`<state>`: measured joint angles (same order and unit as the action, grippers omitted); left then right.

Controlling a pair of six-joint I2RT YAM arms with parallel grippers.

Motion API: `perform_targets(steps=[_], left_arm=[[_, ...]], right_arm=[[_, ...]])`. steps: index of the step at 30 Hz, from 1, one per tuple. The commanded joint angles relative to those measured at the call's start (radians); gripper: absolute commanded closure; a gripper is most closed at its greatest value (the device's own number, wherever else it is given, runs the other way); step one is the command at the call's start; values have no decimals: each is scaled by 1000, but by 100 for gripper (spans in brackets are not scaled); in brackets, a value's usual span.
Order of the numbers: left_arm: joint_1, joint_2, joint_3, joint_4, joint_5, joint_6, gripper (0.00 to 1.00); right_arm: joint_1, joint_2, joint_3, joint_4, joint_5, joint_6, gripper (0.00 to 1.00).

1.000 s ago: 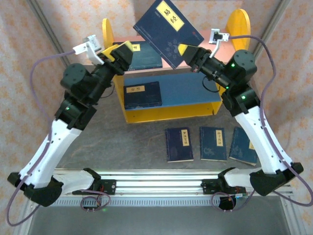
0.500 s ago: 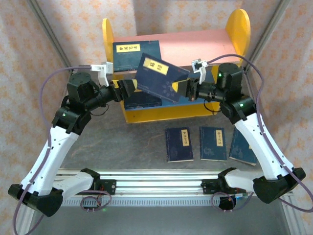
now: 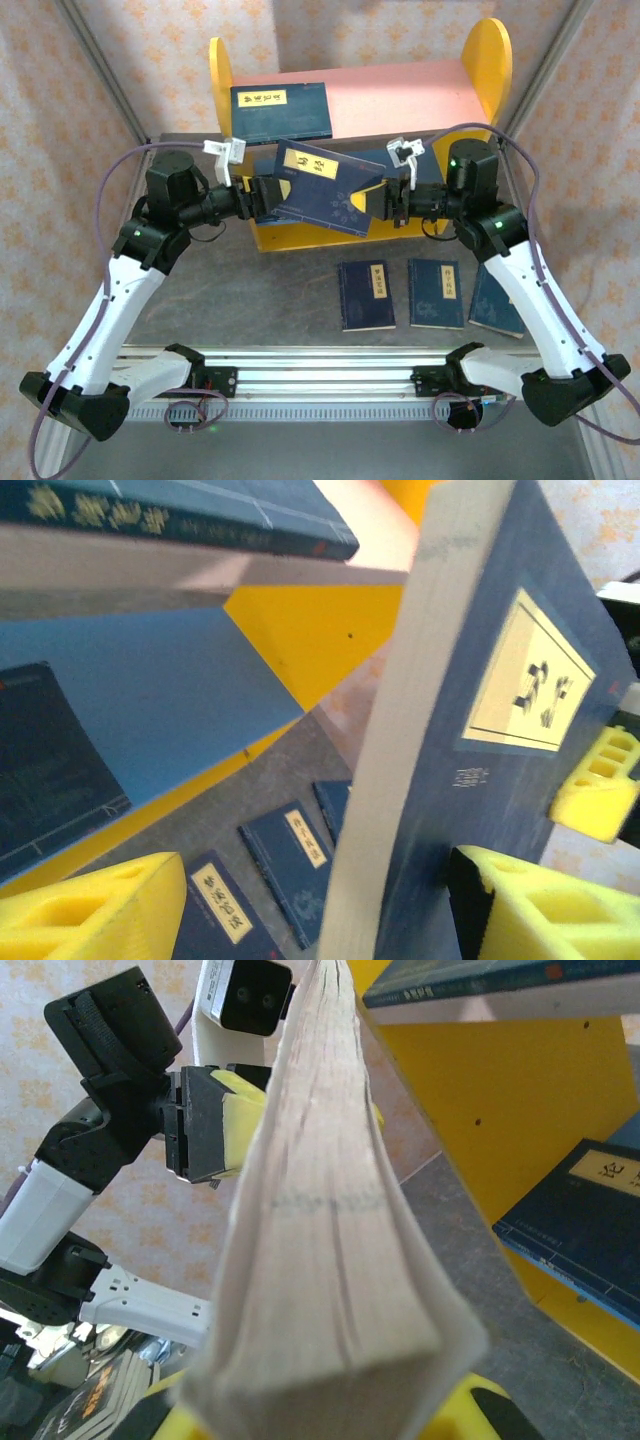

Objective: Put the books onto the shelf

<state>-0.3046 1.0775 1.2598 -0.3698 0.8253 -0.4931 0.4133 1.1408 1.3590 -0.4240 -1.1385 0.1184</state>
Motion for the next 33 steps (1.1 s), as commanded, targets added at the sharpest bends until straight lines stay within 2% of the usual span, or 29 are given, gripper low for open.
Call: perform_targets(steps=[1,4,14,16,18,20,23,25,29,33], left_arm=[[8,-9,-56,111,115,-21,34],[8,-20,-88,150,129,-29,39],[8,-85,-225,263,136,-76,93],[8,-107,-259,303,129,-98,100],[8,-131,-292,317,101,-110,100],[8,-168,-329,319,55,-112,100],[8,-235,-390,324,-46,-126,100],[8,-265,-430,345,-97,-158,100],[7,-273,-518,466,-109,-250,100],[8,-278,-584,563,-107,-289,100]], right_arm=[[0,12,-2,40,-54,-20,99],[1,26,-16,27,-34,-30,99],[8,63,-135,67,20,18,96],[11,57,-161,93,52,54,90],[12,50,-195,133,87,105,79],[12,50,-235,180,153,179,63],[12,5,-284,201,301,263,52],[12,-5,-320,228,356,307,44],[14,7,-381,337,362,398,30],[21,40,-399,394,345,432,24]])
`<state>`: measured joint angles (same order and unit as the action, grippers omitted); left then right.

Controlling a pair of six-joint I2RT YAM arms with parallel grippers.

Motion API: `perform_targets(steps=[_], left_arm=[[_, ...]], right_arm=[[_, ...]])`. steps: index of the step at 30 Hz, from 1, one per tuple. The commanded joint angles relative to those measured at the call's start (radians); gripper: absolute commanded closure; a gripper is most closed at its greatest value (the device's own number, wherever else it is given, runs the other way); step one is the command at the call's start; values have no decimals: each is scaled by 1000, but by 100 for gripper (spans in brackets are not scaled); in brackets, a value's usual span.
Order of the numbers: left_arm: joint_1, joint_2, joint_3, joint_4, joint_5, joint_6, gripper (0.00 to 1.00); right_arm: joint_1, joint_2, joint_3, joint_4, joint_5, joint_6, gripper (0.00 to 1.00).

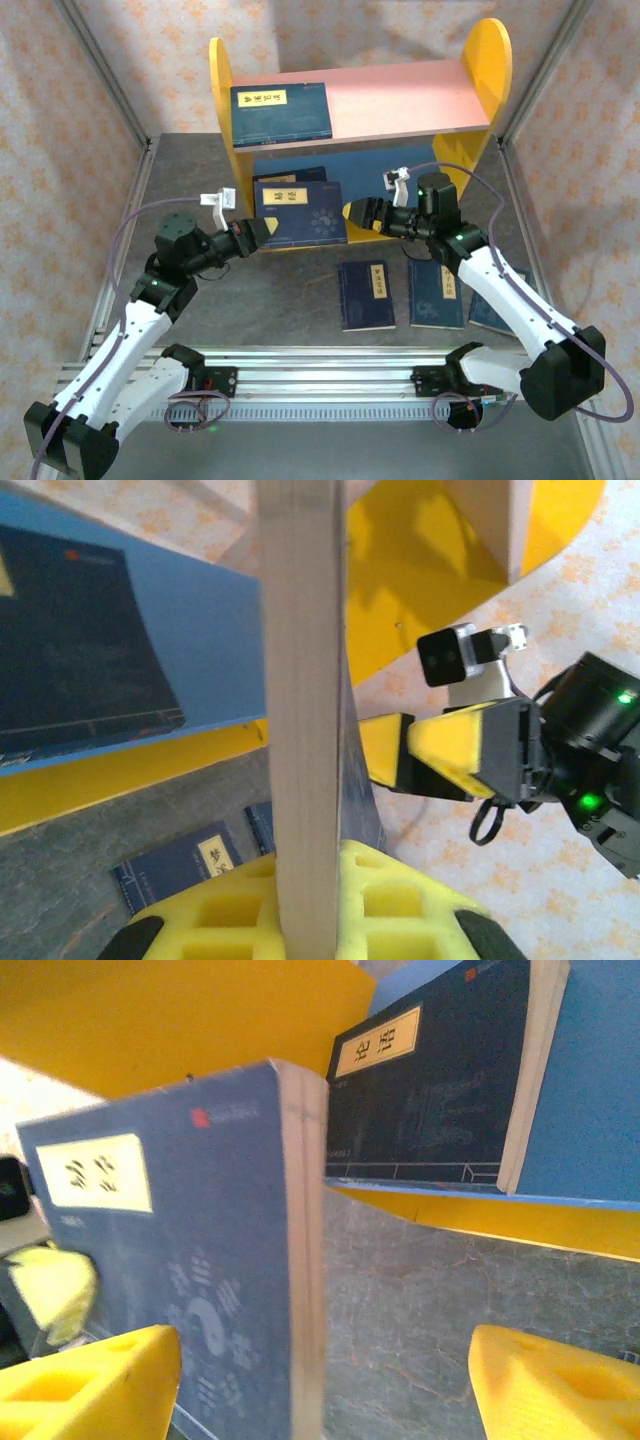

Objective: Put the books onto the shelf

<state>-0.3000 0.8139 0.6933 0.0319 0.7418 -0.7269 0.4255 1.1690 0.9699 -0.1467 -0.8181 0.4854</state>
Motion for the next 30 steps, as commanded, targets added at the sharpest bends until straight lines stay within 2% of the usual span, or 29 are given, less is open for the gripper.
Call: perform_targets(steps=[1,7,15,18,25,30], left_arm=[[3,-15,-23,168,-24,-59,100],[4,-8,-48,246,-20,-87,100],[3,40,-55,320,3,-118,100],[4,58,-60,354,4,-123,100],[4,118,-58,399,10,-126,100],[3,138,-62,400,-23,-125,100]], right_arm=[[10,11,-11,134,11,74,23],[39,92,3,159,-10,86,25],[64,121,-3,230,-40,120,38],[67,122,4,252,-63,130,48],[66,126,26,240,-59,122,86],[54,120,29,222,-10,87,95]])
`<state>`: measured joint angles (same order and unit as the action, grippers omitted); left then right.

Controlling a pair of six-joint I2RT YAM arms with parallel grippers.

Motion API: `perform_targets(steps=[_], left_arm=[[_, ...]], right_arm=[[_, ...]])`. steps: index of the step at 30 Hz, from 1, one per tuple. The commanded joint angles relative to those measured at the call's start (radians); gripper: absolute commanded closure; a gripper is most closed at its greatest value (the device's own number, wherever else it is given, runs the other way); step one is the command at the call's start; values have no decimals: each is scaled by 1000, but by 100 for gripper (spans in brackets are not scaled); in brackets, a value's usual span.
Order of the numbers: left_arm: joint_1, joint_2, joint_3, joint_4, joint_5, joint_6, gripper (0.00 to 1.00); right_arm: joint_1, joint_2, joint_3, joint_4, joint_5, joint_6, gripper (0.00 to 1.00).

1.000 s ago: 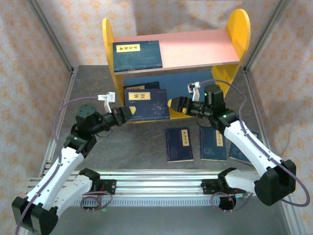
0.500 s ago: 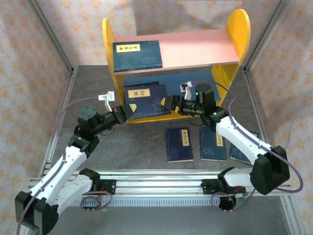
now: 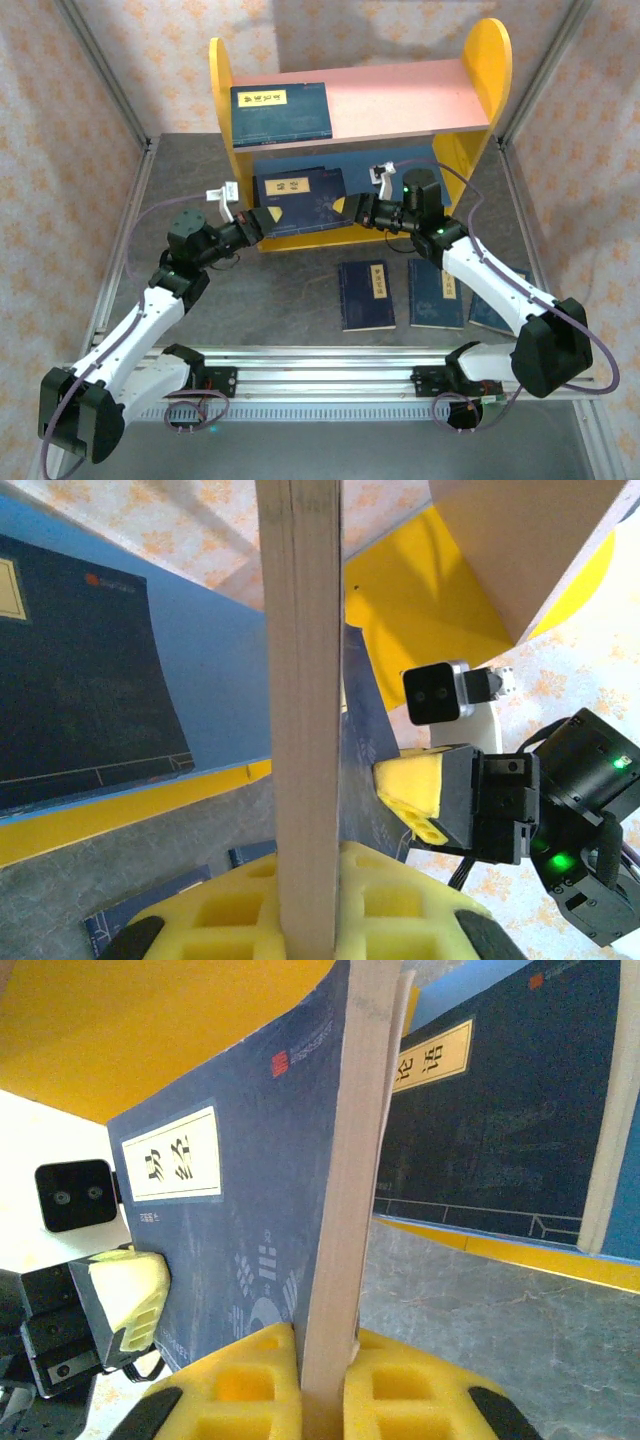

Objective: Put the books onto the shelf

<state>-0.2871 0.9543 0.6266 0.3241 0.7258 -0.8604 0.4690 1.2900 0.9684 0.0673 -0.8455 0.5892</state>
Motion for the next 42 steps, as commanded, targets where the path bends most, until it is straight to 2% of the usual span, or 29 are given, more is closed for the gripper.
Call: perform_targets(steps=[1,2,4,7,9,17,20,32,42], left_arm=[[-9,-7,13,66,-25,25,92],[-9,-14,21,20,-44,44,86],[-10,-38,52,-116,-91,107,68],[-10,-85,104,-314,-175,192,52],[-10,-125,142,-446,-250,242,46],[-10,-201,294,-855,-551,374,41],[-10,-197,322,-928,-618,392,41],[-9,-198,265,-855,-579,355,40],[-9,-198,261,-861,-581,362,40]], right_arm=[[4,0,30,12,19,-24,96],[-3,2,30,15,19,-29,96],[-18,13,38,34,9,-39,97],[-24,27,56,36,18,-72,97],[-26,38,74,26,24,-103,98],[-29,110,133,23,48,-171,98],[-29,139,153,39,55,-181,99],[-18,269,227,103,65,-182,99],[5,357,279,123,73,-177,98]])
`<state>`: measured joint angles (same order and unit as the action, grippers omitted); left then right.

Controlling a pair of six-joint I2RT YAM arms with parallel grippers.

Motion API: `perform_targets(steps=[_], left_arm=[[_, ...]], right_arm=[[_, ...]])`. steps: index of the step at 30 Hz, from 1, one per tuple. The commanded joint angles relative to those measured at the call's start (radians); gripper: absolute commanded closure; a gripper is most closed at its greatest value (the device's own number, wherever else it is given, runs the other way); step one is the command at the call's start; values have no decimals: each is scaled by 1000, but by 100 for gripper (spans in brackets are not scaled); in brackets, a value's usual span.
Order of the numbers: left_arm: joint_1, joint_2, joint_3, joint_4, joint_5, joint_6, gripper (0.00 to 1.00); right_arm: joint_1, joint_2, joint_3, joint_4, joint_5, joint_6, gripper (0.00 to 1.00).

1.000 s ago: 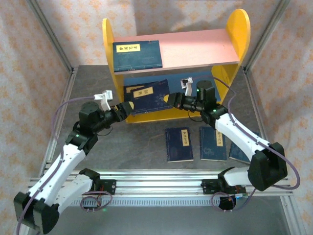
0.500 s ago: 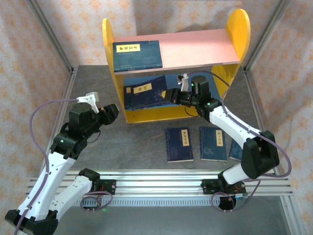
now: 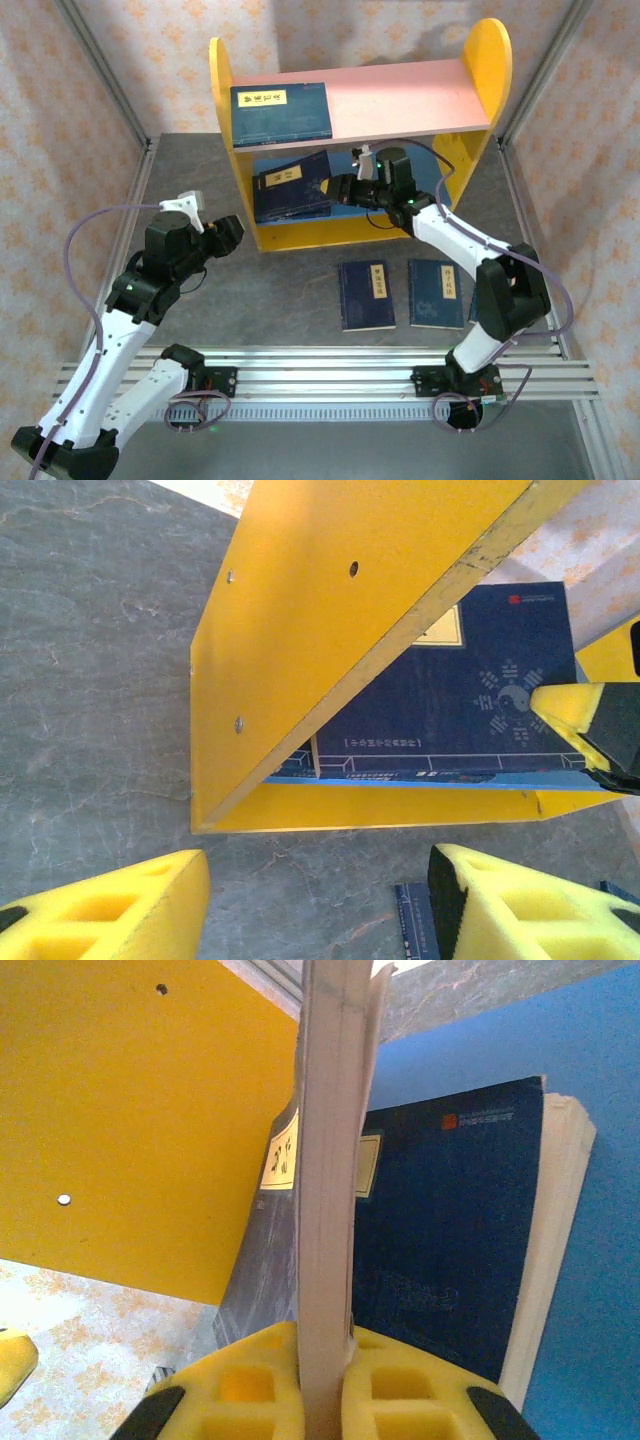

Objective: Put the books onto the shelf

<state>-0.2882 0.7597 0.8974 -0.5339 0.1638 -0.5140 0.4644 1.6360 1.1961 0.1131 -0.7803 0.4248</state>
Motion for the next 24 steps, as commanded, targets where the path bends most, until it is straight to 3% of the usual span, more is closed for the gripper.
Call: perform_targets(steps=[1,24], left_arm=[[-9,-3,-10,-3,-20,15,40],[-7,13,-8,3,-20,37,40]], right_arm=[[11,17,55,74,5,-12,98],[36,92,95,88,12,1,95]])
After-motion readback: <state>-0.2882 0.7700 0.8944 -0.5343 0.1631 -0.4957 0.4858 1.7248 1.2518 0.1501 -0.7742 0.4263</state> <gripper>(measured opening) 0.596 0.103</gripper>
